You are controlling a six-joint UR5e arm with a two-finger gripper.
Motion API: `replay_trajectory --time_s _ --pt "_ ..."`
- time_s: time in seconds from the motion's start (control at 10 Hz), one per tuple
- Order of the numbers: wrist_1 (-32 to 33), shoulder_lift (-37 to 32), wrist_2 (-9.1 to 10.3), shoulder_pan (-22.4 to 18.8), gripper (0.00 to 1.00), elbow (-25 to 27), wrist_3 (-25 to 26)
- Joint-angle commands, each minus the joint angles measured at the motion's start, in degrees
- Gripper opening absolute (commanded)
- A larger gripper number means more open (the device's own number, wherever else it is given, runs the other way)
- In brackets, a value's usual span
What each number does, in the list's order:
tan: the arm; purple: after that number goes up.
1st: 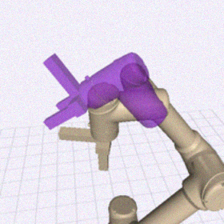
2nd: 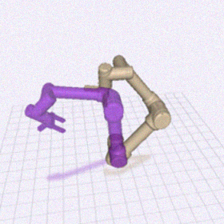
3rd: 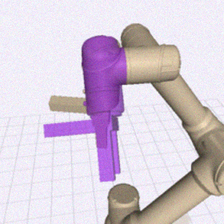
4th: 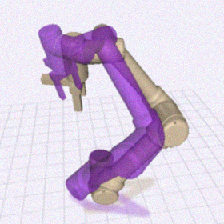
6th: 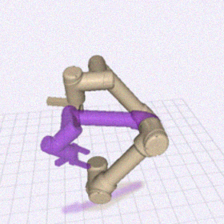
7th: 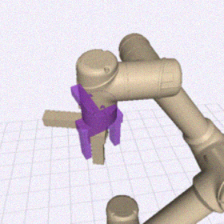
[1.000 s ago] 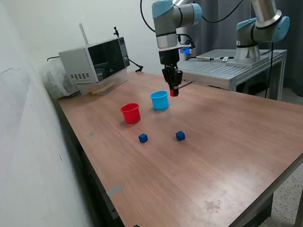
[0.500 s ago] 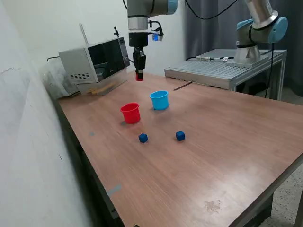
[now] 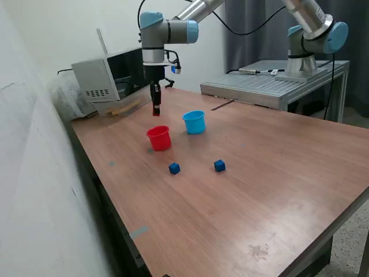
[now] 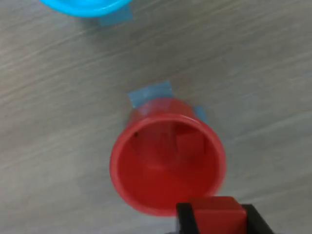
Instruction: Place red objects in the red bin, and blue objects in the blue bin.
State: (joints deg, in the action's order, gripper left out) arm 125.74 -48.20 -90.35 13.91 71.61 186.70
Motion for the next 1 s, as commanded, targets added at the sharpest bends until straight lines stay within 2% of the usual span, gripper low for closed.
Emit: replay_trajectory --time_s 0.0,0.6,0.7,0.9 --pt "1.43 4.58 0.00 0.24 0.00 -1.89 -0.02" --pt "1.44 6.01 0.00 1.38 0.00 -2.52 -0.64" --pt "1.44 5.92 0.00 1.82 1.00 -2.44 -2.12" --pt "1.35 5.84 -0.09 2.00 1.00 -2.61 -3.18"
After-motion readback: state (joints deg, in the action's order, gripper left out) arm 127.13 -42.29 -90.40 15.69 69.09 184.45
